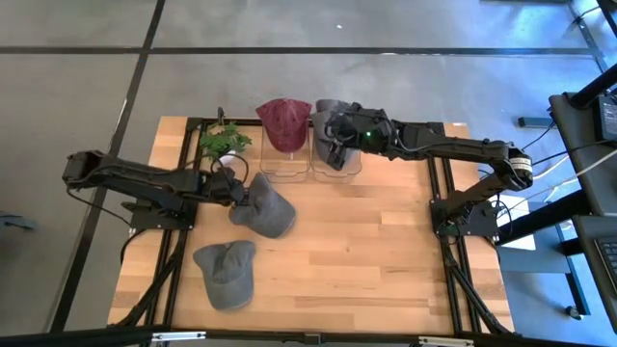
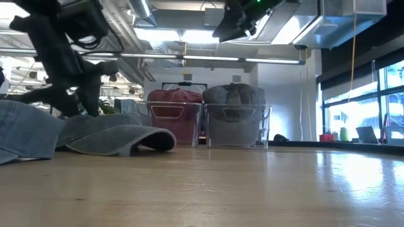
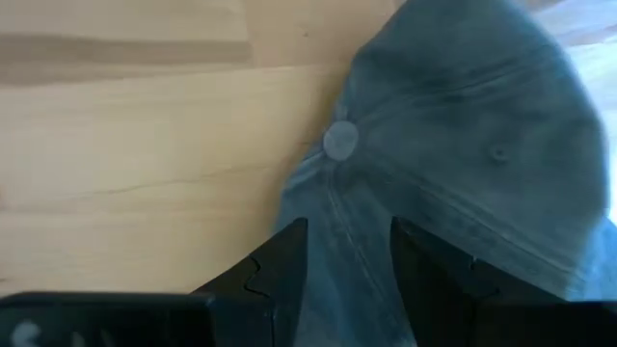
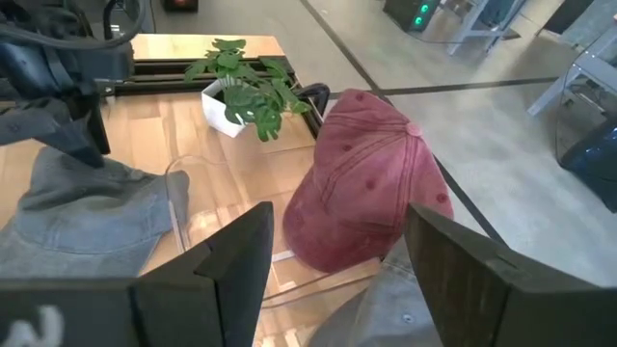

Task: Pick & Place hat
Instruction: Put the gray cap into the right transparent bin

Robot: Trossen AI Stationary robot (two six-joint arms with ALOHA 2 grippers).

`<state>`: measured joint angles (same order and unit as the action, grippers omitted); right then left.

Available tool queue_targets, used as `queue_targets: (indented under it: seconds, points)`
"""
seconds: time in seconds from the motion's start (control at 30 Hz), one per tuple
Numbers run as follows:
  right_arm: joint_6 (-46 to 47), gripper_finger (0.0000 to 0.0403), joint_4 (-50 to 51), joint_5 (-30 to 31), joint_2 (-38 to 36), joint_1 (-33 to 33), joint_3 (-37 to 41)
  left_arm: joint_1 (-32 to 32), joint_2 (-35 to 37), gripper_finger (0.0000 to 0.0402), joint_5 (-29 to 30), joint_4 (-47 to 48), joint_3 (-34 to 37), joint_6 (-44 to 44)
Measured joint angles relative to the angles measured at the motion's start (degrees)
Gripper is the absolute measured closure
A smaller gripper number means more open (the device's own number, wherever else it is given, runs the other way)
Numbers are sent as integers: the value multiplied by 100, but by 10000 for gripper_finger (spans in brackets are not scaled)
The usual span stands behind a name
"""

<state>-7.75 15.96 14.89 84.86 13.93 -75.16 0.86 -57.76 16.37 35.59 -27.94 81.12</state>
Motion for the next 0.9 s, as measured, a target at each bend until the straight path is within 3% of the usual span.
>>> queue_targets:
  seconds: [0.37, 0.63, 0.9]
  points:
    - [-2, 169, 3, 1, 0, 0, 4, 0, -251, 258, -66, -937, 713, 64]
    - [-4, 169, 3, 3, 0, 13, 5, -2, -808, 261, -168, -1253, 769, -26]
    - [-9, 169, 3, 3, 0, 13, 7, -68, -1040, 331, 35, -1100, 742, -27]
